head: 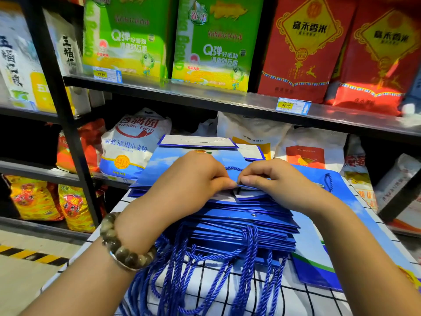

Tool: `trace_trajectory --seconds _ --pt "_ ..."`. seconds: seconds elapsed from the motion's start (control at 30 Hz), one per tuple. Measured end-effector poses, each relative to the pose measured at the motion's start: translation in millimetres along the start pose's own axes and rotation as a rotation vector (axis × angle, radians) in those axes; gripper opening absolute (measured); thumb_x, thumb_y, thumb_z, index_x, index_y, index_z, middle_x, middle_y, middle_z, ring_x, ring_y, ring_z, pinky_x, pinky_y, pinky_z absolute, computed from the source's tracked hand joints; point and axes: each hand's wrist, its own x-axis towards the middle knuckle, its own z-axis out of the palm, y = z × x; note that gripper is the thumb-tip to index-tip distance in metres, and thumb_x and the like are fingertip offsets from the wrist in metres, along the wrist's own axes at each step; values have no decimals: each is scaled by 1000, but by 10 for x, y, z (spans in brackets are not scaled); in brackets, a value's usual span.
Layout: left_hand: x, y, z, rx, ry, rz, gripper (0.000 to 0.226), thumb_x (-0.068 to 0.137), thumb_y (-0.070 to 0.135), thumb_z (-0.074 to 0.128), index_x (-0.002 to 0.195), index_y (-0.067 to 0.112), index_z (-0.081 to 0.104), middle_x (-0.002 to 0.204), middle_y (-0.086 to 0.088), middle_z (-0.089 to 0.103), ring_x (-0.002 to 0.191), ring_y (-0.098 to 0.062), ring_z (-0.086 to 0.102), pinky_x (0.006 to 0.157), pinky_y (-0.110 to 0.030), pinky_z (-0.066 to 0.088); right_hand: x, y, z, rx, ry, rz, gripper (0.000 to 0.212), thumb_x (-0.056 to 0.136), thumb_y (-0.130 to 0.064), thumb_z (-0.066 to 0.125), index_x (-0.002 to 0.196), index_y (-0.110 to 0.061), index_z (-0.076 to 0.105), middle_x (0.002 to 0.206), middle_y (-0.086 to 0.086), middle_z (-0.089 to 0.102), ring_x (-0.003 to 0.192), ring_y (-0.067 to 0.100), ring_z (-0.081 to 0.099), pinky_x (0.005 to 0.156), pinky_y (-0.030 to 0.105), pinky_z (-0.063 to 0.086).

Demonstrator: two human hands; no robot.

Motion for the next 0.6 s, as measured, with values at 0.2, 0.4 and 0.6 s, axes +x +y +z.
trace_trajectory --seconds 0.2,0.4,0.6 --pt "15 26 29 172 104 -40 32 91 44 45 86 19 64 78 0 57 85 -23 53 70 -35 39 -54 -90 -70 -125 -185 12 22 91 -12 50 83 -29 60 82 -13 54 78 3 50 75 19 39" --pt "-61 212 139 234 354 -36 31 87 48 48 85 23 66 98 3 61 95 -20 54 68 -29 29 -1 -79 -20 -296 -117 -6 17 92 -20 52 88 -10 65 75 2 59 64 11 44 63 29 35" --pt "14 258 240 359 185 -156 40 83 59 49 86 22 65 91 -4 65 94 -25 53 76 -34 26 17 -80 22 -268 -13 -63 20 90 -21 56 73 -19 66 58 -8 57 55 7 47 53 22 35"
